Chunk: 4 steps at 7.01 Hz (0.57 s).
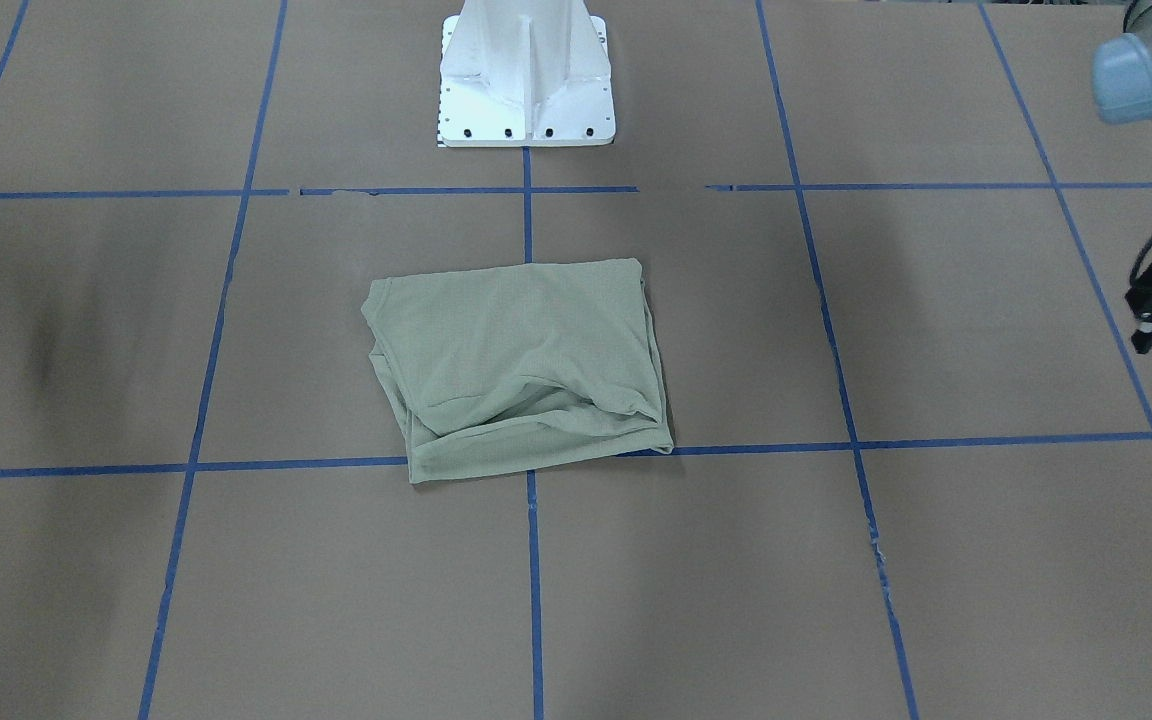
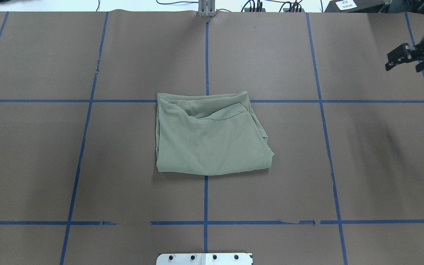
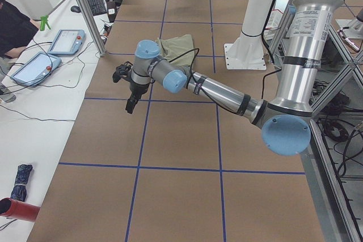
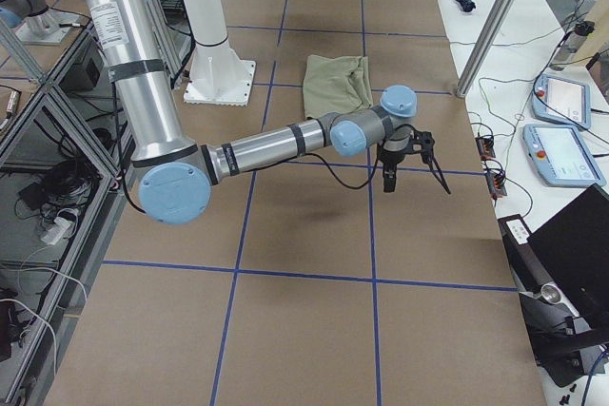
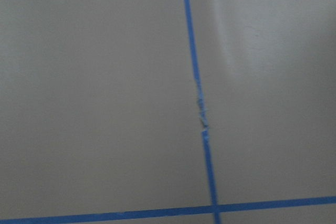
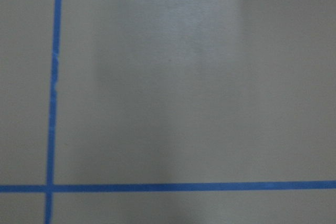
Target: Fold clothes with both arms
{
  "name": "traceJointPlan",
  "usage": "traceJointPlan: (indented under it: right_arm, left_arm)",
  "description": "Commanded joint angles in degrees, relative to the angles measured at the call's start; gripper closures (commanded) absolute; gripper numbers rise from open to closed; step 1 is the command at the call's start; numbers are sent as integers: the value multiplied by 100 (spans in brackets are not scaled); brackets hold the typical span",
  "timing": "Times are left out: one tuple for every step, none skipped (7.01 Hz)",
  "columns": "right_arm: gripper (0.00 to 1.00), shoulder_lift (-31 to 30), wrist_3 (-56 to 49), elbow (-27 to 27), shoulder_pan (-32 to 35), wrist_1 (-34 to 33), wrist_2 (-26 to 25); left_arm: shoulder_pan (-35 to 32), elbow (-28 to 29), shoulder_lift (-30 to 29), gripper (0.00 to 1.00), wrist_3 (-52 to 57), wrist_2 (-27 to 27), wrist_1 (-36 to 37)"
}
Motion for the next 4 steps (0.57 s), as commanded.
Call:
traceJointPlan:
  right_arm:
    - [0,-378,-2953,12,1012,-1327,120]
    - [0,-579,-3992,3,1486,-1665,128]
    - [0,-886,-4055,3,1630,-1642,381]
    - [0,-985,-4073,3,1666,-1642,418]
  left_arm:
    - [-857,27,334,0,1714,-91,579]
    - [-911,18,528,0,1850,-631,588]
    - [-947,-43,747,0,1765,-889,519]
    - [-939,183,706,0,1607,-761,440]
